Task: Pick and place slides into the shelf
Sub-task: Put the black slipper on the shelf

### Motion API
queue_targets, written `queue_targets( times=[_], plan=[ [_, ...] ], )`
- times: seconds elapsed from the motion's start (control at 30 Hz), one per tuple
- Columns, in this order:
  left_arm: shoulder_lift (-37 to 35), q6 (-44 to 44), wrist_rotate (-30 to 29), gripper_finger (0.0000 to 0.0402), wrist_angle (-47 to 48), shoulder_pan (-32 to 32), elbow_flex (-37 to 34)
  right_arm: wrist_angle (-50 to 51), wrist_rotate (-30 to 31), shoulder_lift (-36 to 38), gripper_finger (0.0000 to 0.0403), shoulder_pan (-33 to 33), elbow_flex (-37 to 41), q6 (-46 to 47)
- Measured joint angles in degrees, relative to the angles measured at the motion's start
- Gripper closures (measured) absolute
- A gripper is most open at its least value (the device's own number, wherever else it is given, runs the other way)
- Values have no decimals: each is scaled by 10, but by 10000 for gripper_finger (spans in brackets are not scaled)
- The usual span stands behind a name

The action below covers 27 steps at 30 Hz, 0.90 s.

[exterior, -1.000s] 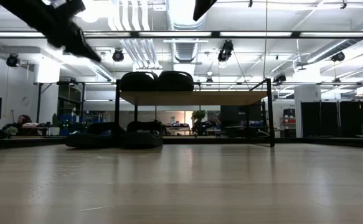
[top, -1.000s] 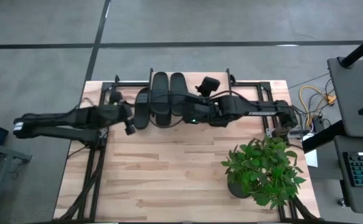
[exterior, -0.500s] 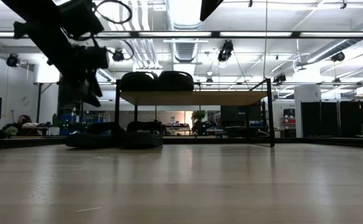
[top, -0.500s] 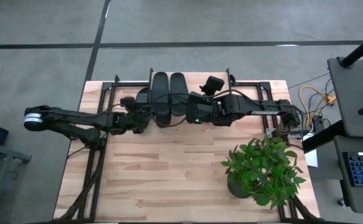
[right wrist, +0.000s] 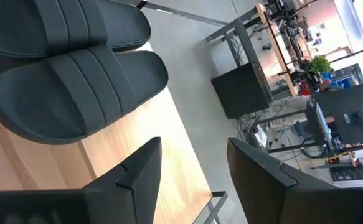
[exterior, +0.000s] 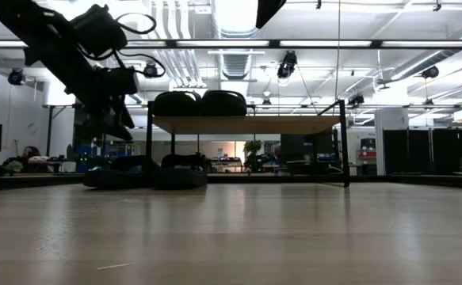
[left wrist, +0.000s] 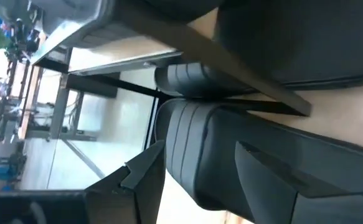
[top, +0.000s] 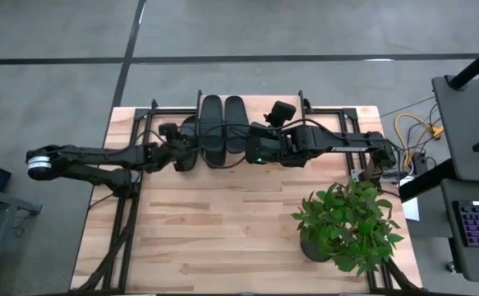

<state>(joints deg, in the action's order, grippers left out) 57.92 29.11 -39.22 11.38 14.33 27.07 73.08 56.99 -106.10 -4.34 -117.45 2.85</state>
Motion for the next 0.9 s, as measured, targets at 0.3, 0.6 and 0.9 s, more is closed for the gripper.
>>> queue_targets(
  times=[0.3,0.6,0.9],
  plan=[
    [-3,33,53,224,-39,75,-41,2,0,0,232,0,0,0],
    [58,73,75,224,-86,132,-41,2,0,0,230,0,0,1],
    [135,92,77,224,-174,162,-39,2,0,0,234,0,0,1]
  ],
)
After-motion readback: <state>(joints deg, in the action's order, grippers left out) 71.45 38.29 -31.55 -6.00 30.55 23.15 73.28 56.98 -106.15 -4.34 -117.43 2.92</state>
